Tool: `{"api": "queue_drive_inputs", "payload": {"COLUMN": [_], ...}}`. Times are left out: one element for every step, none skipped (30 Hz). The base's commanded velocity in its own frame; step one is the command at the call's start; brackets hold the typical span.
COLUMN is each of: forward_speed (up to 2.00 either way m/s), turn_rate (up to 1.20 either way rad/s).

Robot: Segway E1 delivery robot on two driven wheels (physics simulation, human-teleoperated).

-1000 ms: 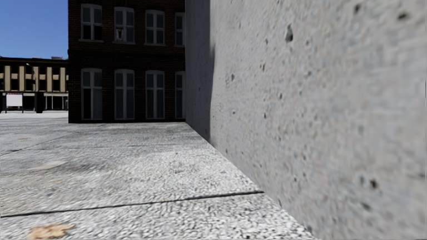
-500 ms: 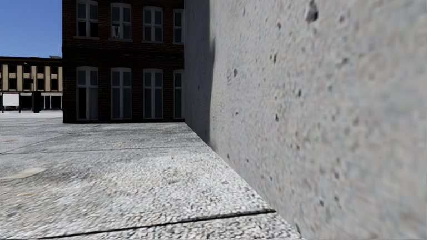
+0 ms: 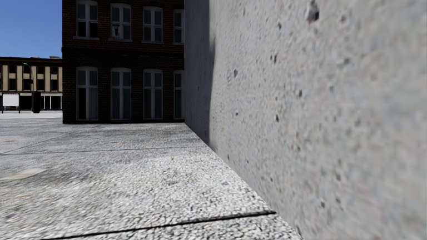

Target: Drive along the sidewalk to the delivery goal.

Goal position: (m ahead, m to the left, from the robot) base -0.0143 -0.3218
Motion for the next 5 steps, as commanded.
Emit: {"api": "queue_drive_inputs", "payload": {"forward_speed": [0.0,0.0,0.0,0.0,0.0], "turn_rate": [0.0,0.0,0.0,0.0,0.0]}}
